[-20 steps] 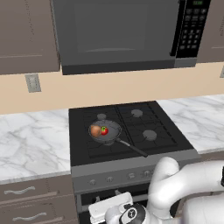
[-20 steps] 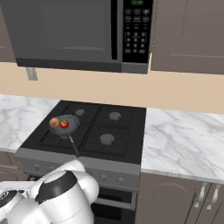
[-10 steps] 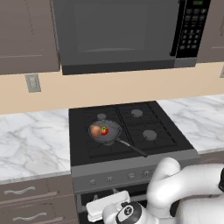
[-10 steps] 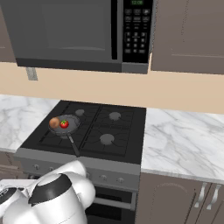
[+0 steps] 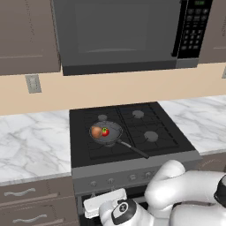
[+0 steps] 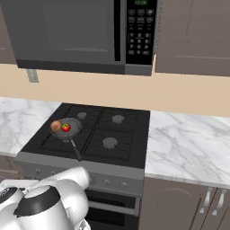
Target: Place the pan on the front left burner on the stove. Then place the tomato and the onion in the pan and turn on the front left burner.
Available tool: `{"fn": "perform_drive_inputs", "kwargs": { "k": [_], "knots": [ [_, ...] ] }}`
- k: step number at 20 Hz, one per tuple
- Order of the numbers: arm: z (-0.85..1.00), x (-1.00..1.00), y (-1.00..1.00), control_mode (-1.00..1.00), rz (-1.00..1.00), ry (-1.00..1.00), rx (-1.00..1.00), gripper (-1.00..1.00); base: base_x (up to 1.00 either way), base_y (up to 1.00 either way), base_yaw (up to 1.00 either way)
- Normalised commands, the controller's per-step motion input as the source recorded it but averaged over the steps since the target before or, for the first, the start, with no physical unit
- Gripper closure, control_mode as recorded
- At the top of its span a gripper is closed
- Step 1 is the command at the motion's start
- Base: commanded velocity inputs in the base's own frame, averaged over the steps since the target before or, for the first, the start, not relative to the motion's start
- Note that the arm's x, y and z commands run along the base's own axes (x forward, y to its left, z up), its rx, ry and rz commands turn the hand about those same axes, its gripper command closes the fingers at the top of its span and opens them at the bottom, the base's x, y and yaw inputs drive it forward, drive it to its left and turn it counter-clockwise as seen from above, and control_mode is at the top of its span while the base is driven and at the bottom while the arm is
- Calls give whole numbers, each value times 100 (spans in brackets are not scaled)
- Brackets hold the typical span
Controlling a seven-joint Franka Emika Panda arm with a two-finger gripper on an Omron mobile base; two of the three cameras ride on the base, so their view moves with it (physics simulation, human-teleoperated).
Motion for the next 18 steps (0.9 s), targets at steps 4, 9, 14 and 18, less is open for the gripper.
{"fn": "perform_drive_inputs", "kwargs": {
  "k": [4, 9, 14, 18],
  "knots": [
    [-12, 29, 0, -100, 0, 2, 0, -100, 0, 0, 0],
    [-19, 22, 0, -100, 0, 1, 0, -100, 0, 0, 0],
    [-17, 17, 0, -100, 0, 0, 0, -100, 0, 0, 0],
    [-6, 4, 0, -100, 0, 0, 0, -100, 0, 0, 0]
  ]
}}
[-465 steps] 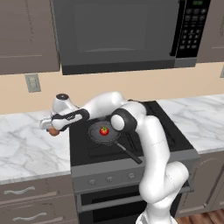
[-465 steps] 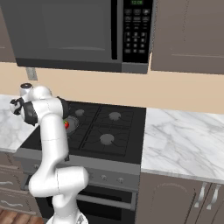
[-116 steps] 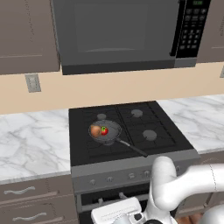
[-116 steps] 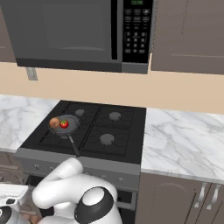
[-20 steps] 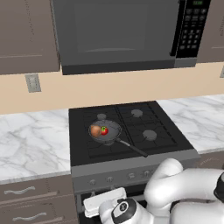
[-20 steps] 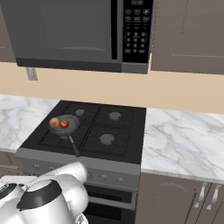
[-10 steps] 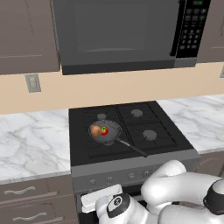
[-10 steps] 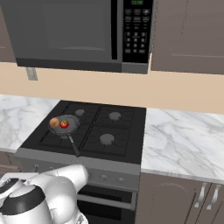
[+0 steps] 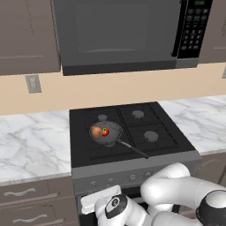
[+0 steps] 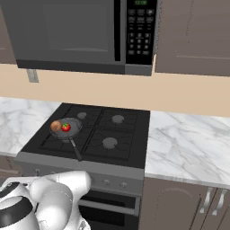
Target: Place the pan on the front left burner on the stove. Then place the tomato and the onion in the pan and turn on the front left burner.
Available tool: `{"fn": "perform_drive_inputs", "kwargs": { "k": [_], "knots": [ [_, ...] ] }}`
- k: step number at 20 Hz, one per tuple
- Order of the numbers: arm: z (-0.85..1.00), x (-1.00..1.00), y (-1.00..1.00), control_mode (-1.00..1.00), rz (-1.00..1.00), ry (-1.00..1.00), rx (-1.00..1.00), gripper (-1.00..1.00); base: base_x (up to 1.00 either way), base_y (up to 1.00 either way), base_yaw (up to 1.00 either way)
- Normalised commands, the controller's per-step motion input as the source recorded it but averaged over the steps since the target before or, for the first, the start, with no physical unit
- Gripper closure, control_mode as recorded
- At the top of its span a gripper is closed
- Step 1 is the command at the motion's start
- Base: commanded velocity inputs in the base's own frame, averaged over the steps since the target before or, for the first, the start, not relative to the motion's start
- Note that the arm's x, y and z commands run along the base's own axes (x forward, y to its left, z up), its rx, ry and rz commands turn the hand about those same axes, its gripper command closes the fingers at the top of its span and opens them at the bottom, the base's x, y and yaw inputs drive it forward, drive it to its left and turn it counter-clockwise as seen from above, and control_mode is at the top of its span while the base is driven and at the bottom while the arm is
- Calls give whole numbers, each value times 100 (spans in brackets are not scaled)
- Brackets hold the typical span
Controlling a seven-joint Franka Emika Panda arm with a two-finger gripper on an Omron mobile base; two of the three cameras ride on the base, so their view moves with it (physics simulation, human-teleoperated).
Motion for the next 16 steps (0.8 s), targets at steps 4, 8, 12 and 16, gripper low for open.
{"fn": "perform_drive_inputs", "kwargs": {
  "k": [4, 8, 12, 16],
  "knots": [
    [-7, 0, 0, -100, 0, 0, 2, -100, 0, 0, 0],
    [-9, 1, 0, -100, 0, 0, 1, -100, 0, 0, 0],
    [-6, 1, 0, -100, 0, 0, 2, -100, 0, 0, 0],
    [-5, 4, -5, -100, 0, 0, 4, -100, 0, 0, 0]
  ]
}}
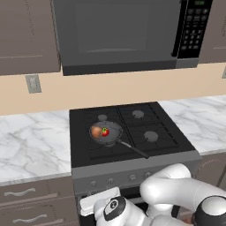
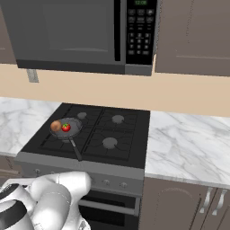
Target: Place the pan on the front left burner on the stove. Then place the tomato and the onion in the pan and turn on the front left burner.
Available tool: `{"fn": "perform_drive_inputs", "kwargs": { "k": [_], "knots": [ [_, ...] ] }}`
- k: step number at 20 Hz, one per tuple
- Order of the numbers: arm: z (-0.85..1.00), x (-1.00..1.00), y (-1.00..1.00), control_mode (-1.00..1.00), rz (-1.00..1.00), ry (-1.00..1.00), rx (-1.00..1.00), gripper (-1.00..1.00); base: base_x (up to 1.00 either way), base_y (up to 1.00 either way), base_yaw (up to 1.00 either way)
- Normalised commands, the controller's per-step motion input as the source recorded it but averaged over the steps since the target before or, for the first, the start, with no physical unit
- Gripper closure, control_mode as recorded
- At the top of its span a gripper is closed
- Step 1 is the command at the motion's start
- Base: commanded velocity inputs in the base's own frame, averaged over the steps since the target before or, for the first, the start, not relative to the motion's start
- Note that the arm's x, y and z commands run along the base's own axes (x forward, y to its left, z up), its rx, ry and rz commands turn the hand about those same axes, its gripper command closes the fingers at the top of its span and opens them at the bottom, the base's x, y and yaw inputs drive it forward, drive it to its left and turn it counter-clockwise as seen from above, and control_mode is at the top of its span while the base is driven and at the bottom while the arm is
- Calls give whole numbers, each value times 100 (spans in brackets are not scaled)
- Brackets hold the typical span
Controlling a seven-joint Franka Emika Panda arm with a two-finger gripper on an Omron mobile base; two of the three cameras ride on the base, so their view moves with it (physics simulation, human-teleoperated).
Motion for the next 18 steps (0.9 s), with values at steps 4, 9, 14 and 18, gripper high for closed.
{"fn": "perform_drive_inputs", "kwargs": {
  "k": [4, 9, 14, 18],
  "knots": [
    [-8, 17, -6, -100, 0, 0, 3, -100, 0, 0, 0],
    [-12, 29, -7, -100, 0, 0, 1, -100, 0, 0, 0],
    [-11, 29, -1, -100, 0, 0, 0, -100, 0, 0, 0],
    [-7, 24, 0, -100, 0, 0, 0, -100, 0, 0, 0]
  ]
}}
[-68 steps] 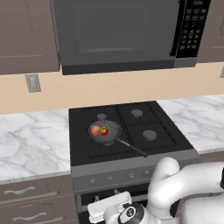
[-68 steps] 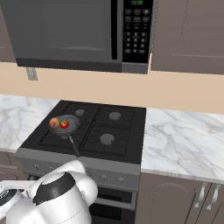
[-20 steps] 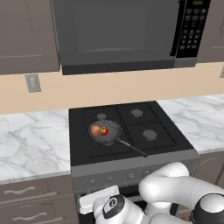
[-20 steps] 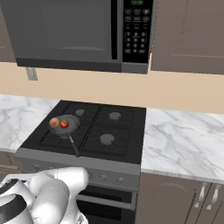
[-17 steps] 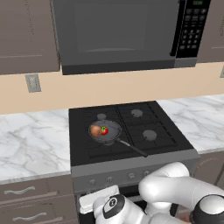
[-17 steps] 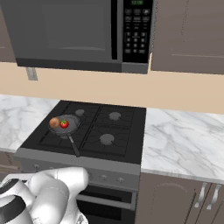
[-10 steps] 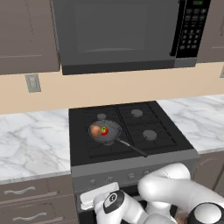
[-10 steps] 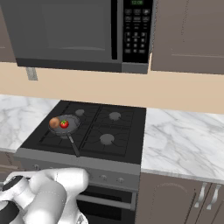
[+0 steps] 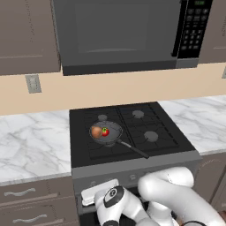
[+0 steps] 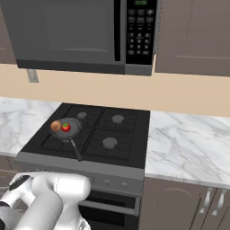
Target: Place the pan on the front left burner on the stove. Then place the tomato and the onion in the pan and turn on the front left burner.
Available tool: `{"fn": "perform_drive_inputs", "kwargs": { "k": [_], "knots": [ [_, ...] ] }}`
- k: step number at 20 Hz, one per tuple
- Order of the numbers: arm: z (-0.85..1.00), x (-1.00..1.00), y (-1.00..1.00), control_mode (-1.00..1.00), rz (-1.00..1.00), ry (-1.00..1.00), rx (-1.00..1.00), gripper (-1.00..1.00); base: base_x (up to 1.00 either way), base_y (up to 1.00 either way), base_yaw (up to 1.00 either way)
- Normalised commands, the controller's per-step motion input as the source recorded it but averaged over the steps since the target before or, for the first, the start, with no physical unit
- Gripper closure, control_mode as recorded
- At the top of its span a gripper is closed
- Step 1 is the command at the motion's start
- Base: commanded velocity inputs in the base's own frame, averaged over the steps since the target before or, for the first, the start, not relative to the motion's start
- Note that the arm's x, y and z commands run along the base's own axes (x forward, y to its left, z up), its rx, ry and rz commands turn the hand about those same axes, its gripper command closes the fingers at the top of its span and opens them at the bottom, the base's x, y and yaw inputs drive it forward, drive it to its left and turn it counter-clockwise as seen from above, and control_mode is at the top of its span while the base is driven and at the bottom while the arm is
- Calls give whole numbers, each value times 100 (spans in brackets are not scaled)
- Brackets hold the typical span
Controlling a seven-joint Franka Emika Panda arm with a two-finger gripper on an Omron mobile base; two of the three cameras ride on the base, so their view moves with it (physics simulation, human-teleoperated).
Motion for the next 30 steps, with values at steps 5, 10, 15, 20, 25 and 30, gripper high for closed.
{"fn": "perform_drive_inputs", "kwargs": {
  "k": [5, 10, 15, 20, 25, 30],
  "knots": [
    [-15, 14, 0, -100, 0, 0, 0, -100, 0, 0, 0],
    [-35, 0, 8, -100, 0, 0, 1, -100, 0, 0, 0],
    [-35, 0, 22, -100, 0, 0, 3, -100, 0, 0, 0],
    [-5, 7, 34, -100, 0, 0, 1, -100, 0, 0, 0],
    [0, 20, 10, -100, -2, 0, 1, -100, 0, 0, 0],
    [-1, 1, 0, -100, -2, 0, 4, -100, 0, 0, 0]
  ]
}}
